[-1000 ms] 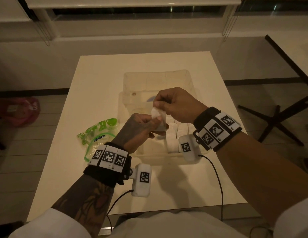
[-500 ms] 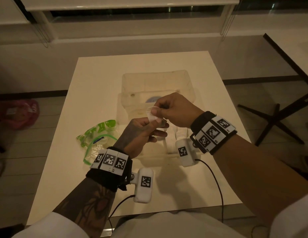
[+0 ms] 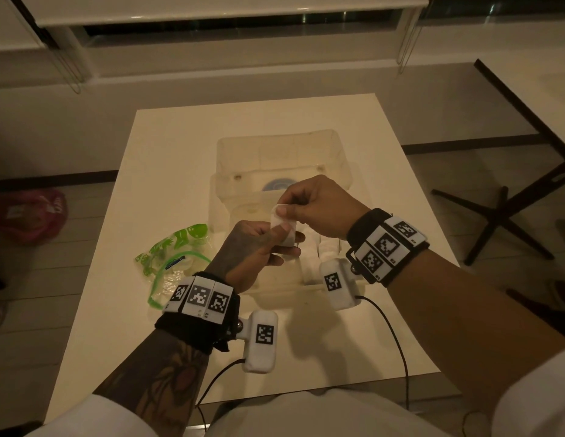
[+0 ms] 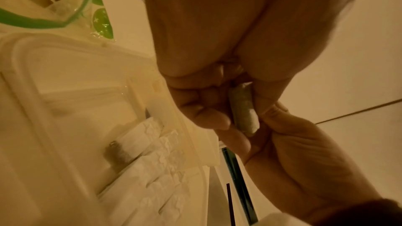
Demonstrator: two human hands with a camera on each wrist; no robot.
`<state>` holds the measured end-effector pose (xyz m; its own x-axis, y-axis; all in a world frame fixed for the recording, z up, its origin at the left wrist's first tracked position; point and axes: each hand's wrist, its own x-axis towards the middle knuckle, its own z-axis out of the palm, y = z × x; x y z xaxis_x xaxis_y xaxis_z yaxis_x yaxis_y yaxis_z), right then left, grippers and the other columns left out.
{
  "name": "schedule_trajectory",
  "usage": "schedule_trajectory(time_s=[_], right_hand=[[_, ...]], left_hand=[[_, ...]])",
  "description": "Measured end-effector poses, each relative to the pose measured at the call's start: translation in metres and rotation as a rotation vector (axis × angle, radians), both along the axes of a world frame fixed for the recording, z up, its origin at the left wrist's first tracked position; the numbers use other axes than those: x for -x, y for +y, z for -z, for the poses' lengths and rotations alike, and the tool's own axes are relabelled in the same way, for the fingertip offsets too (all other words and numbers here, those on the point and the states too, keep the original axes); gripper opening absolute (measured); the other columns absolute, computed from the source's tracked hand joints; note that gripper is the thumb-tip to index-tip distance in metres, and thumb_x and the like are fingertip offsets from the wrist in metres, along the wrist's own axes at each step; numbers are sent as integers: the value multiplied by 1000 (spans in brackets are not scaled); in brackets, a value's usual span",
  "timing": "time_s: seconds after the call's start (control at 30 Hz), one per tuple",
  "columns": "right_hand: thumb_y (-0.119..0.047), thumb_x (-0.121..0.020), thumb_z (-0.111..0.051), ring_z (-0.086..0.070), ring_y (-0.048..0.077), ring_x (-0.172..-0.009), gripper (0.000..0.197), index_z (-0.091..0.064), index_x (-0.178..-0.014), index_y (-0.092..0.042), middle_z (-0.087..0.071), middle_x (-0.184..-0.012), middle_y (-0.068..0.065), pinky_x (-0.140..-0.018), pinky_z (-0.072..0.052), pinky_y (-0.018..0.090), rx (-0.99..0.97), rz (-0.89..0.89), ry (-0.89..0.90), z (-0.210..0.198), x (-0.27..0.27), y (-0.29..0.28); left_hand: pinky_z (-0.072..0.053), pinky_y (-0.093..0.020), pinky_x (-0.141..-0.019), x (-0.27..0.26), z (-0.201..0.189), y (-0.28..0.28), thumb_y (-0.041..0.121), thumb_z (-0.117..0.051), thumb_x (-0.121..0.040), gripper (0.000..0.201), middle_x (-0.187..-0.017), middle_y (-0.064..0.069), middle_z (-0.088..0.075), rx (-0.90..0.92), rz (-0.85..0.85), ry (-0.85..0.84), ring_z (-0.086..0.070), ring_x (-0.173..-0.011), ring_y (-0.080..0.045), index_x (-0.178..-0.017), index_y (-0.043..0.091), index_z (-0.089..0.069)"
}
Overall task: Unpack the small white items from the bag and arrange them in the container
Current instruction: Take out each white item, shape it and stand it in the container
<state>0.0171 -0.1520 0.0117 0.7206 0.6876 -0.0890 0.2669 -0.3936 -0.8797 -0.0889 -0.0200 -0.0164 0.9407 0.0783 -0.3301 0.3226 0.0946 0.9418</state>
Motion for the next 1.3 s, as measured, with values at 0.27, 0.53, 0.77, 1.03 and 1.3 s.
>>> schedule_trajectory(time_s=[0.27,0.53,0.77,1.03,1.3], right_hand=[[-13,-87,-69,-58,-5,-61,11,-74,-90,-4,-66,-70,-10,-59,-43,9,0,-33,13,-2,-4,-1],[-17,-89,-67,-58,-1,-64,12,-75,-87,-8,-69,-73,0,-63,-47,15,86,-140,3,-6,-7,1],[-18,-89,-68,-54,-3,-58,11,-75,-88,-9,-66,-68,-7,-58,-44,12,88,-126,9,-7,-10,1],[-17,-89,-67,-49,-3,-52,12,-74,-89,-7,-61,-64,-11,-55,-41,14,118,-109,-16,3,-14,7],[-21,-90,-68,-53,-4,-60,6,-73,-88,-19,-63,-74,-13,-59,-39,11,244,-123,-72,9,-15,14]], left_hand=[[-47,-29,-68,0,4,5,20,-63,-90,22,-102,-3,-75,-45,68,-22,-71,-83,-16,-102,2,-70],[-45,-34,-74,-3,1,4,28,-55,-96,26,-104,-3,-75,-49,121,-2,-71,-92,-24,-102,7,-70],[-45,-30,-68,0,-1,9,33,-52,-94,32,-105,-6,-74,-10,131,-2,-70,-87,-26,-108,8,-67],[-44,-26,-62,4,8,14,19,-44,-102,29,-108,-10,-73,53,86,-3,-71,-79,-20,-107,2,-67],[-44,-27,-61,10,16,23,20,-49,-99,23,-106,-9,-74,56,-16,70,-71,-80,-22,-105,6,-67]])
